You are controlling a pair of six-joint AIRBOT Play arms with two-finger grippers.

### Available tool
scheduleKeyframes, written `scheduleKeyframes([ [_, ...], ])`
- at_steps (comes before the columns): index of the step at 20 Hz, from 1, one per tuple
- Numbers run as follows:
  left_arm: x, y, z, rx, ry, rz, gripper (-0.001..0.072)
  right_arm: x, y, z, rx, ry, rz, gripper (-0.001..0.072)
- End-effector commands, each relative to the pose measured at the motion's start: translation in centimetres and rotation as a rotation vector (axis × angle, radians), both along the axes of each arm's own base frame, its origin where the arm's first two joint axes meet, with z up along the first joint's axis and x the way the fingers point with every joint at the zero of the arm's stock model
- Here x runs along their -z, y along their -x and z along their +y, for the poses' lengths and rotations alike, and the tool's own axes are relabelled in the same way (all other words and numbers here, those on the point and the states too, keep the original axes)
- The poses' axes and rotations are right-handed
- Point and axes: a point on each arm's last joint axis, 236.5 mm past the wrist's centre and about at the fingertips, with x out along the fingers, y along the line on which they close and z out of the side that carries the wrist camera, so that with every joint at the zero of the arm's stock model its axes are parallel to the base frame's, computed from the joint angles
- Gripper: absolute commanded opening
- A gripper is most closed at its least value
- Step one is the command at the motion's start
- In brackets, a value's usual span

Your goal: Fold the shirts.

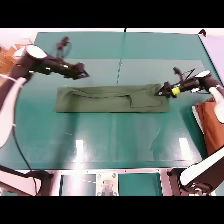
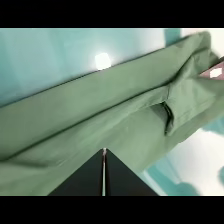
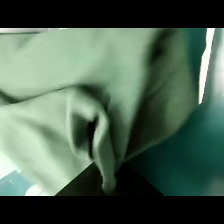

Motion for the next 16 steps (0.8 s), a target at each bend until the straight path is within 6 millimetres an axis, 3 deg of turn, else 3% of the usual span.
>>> scheduleKeyframes([
  [1,3.8,0.7,-8.1,0.075,-0.040,-0.062,0.0043,-7.8,1.1,1.2,-0.036,-0.022,-0.065,0.0018],
  [4,7.9,2.0,-14.3,0.081,-0.041,-0.068,0.0027,-14.2,2.5,1.7,-0.024,0.007,-0.150,0.0018],
  [9,10.9,5.1,-20.8,0.139,-0.032,-0.047,0.0027,-21.6,5.0,3.0,-0.038,0.021,-0.273,0.0018],
  [12,11.4,6.1,-23.7,0.158,-0.002,-0.040,0.0027,-23.8,5.1,3.8,-0.041,-0.008,-0.326,0.0018],
  [16,11.1,5.8,-24.6,0.122,0.040,-0.019,0.0028,-23.4,5.1,3.6,-0.041,0.007,-0.318,0.0018],
])
